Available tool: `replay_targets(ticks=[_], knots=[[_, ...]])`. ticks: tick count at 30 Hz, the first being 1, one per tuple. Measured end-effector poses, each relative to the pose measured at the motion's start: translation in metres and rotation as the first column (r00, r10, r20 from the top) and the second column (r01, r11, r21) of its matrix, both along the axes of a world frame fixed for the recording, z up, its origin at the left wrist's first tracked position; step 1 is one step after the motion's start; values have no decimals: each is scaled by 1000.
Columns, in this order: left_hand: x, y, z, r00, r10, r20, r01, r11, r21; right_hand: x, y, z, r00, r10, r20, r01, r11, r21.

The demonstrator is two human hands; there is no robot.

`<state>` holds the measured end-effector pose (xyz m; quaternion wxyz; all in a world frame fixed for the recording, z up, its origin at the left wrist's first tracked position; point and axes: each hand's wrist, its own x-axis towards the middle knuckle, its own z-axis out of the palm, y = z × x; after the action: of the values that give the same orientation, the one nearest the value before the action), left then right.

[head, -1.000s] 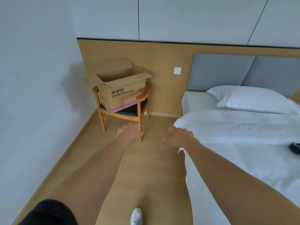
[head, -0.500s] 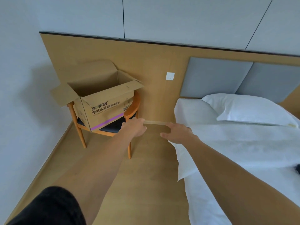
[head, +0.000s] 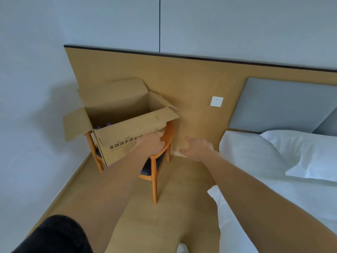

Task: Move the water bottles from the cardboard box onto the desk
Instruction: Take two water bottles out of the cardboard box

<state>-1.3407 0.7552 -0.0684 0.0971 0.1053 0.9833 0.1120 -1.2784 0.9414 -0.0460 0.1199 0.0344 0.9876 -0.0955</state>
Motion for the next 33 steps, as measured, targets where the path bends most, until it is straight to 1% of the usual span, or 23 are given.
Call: replay_targets(ticks=[2,5,9,16,18,20,23,28,33], knots=[[-34,5,1,998,68,-10,-68,997,-25,-41,5,-1,999,48,-14,-48,999,-14],[-76,13,7,984,178,0,-178,984,-1,-98,18,-1,997,83,-5,-83,996,-45],[-117,22,10,976,218,2,-218,976,5,-165,26,1,987,157,-23,-158,986,-45],[-165,8,8,950,311,-2,-311,950,34,-237,-3,-7,953,300,-49,-302,951,-65],[-184,-2,6,944,329,-10,-328,944,28,-257,-14,-7,946,321,-38,-323,944,-62],[-207,-15,2,932,362,-5,-361,931,54,-281,-25,-8,940,340,-40,-342,938,-60],[-240,-34,-9,915,402,27,-403,912,71,-315,-43,-11,915,401,-36,-402,915,-31],[-304,-76,-25,883,464,74,-470,875,118,-387,-71,-13,917,396,49,-395,918,-24],[-351,-130,-38,857,502,115,-512,854,88,-450,-101,-19,910,408,72,-408,913,-7]])
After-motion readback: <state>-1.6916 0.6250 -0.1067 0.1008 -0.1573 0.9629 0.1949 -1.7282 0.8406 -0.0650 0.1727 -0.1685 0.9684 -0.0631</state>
